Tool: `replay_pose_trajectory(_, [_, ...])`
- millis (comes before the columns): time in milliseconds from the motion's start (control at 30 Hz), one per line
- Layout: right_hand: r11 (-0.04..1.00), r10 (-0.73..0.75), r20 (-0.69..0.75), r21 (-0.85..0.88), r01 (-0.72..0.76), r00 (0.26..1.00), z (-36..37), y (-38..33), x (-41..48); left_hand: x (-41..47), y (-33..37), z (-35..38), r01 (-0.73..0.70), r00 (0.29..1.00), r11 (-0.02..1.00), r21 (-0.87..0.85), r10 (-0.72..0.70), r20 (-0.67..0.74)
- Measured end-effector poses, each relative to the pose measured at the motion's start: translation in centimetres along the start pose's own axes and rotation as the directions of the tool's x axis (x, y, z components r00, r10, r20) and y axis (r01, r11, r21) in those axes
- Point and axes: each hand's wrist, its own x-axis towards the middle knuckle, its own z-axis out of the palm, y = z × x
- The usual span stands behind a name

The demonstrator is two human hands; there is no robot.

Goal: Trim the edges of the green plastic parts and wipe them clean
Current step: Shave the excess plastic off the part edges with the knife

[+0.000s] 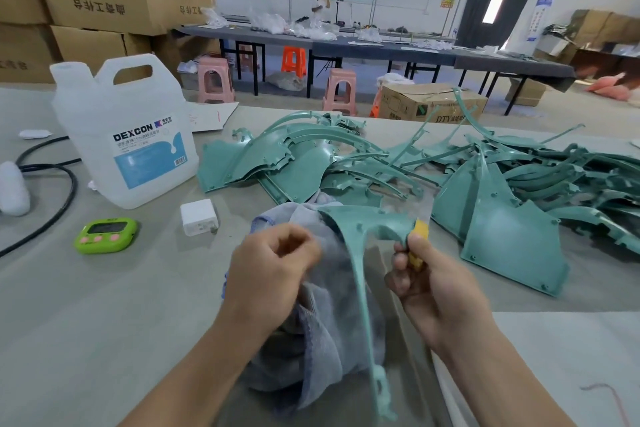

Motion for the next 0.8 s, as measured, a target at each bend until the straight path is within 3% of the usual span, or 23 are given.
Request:
replay_pose_trajectory(67, [0.984, 0.076, 0.077, 0.154, -0.088, 0.994, -0.3, -0.3, 0.2, -0.1, -0.2, -0.1, -0.201, 0.98, 0.922, 0.332, 0.194, 0.054])
replay_pose_trajectory(100, [0.977, 0.095, 0.125, 0.18, -0.117, 0.988, -0.5, -0.4, 0.4, -0.2, -0.4, 0.0, -0.292, 0.956, 0.872, 0.394, 0.271, 0.109])
replay_pose_trajectory(200, [0.982, 0.107, 0.286, 0.119, -0.146, 0.952, -1.1, -0.6, 0.6, -0.2, 0.1, 0.7, -0.456, 0.884, 0.796, 0.399, 0.456, 0.101])
replay_pose_trajectory(333, [0.977, 0.198, 0.373, 0.001, -0.214, 0.906, -1.2, -0.9, 0.5, 0.1, 0.1, 0.1, -0.64, 0.692, 0.603, 0.476, 0.722, 0.015])
replay_pose_trajectory(400, [0.983, 0.179, 0.247, -0.091, -0.161, 0.952, -1.0, -0.6, 0.5, -0.1, 0.5, -0.5, -0.64, 0.683, 0.59, 0.492, 0.73, 0.013])
replay_pose_trajectory(500, [0.948, -0.074, 0.032, -0.308, 0.08, 0.997, -0.7, -0.1, 0.3, -0.4, 1.6, -1.1, -0.523, 0.719, 0.622, 0.583, 0.689, -0.091])
replay_pose_trajectory(633, [0.908, -0.26, -0.023, -0.345, 0.237, 0.965, -0.6, -0.3, -0.1, 0.0, 4.3, -1.1, -0.343, 0.746, 0.681, 0.647, 0.616, -0.252])
replay_pose_trajectory(800, [0.863, -0.327, -0.004, -0.408, 0.298, 0.945, -0.2, -0.2, -0.3, 0.6, 5.0, -1.4, -0.233, 0.81, 0.873, 0.429, 0.418, -0.411])
